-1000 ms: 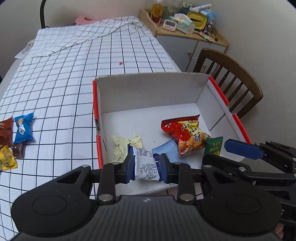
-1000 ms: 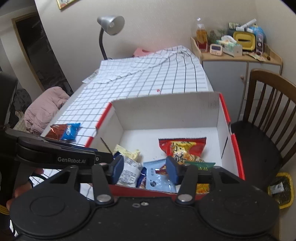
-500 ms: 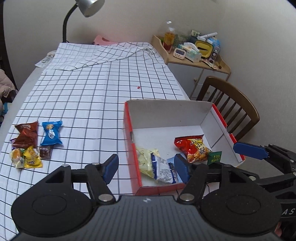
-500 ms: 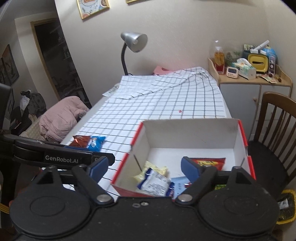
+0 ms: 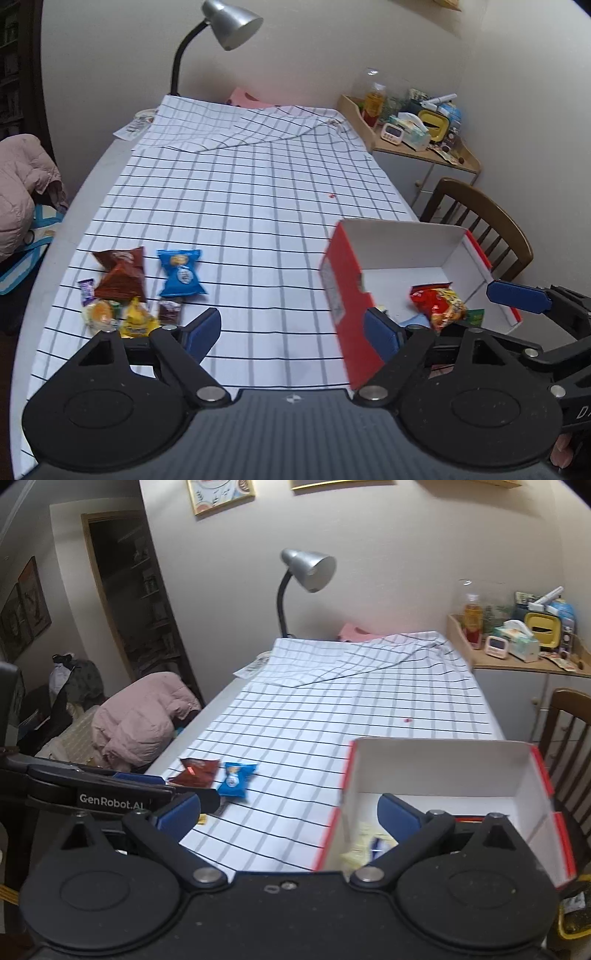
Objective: Organize snacks
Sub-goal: 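Lift both tools out of the box back toward the snack pile, then grasp the pale yellow bun with left tool while right grasps blue cookie packet, then carry the bun and blue cookie packet into the red shoebox and open both tools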
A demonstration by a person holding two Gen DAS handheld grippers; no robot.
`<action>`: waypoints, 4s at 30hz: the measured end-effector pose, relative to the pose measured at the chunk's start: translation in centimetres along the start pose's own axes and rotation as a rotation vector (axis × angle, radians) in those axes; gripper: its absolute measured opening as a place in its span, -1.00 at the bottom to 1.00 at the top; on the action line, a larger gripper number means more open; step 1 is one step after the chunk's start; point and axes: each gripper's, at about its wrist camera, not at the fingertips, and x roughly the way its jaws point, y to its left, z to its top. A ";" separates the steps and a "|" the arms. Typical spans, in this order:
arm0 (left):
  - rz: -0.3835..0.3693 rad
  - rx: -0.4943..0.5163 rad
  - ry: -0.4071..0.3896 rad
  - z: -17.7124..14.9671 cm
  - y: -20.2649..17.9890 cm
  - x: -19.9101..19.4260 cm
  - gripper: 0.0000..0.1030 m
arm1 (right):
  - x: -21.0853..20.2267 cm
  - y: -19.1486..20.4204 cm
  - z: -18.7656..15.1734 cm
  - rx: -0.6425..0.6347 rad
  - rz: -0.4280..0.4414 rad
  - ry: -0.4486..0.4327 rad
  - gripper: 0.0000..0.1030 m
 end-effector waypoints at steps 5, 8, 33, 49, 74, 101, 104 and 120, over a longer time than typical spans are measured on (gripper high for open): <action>0.025 -0.042 -0.005 -0.2 5.4 -0.2 0.78 | 2.9 3.5 0.3 -0.008 -0.019 0.009 1.00; 0.064 -0.073 -0.015 -0.4 8.8 -0.3 0.81 | 5.0 5.2 0.4 -0.003 -0.037 0.026 1.00; 0.240 -0.288 0.183 -0.6 22.8 10.5 0.81 | 23.2 8.3 2.2 0.005 -0.143 0.259 0.93; 0.304 -0.330 0.203 -1.0 22.7 14.6 0.71 | 31.8 8.2 1.7 0.055 -0.135 0.368 0.56; 0.223 -0.425 0.191 -0.9 23.7 13.8 -0.34 | 31.2 8.6 1.2 0.070 -0.094 0.331 -0.42; 0.158 -0.333 0.100 -0.6 16.0 1.7 -0.33 | 14.0 8.6 1.8 0.114 -0.011 0.227 -0.42; 0.144 -0.309 0.095 -0.5 13.9 0.7 -0.33 | 11.9 7.9 1.6 0.120 -0.013 0.218 -0.42; 0.017 -0.162 0.086 0.5 0.9 -0.4 -0.33 | 2.4 0.4 1.6 0.157 -0.061 0.140 -0.42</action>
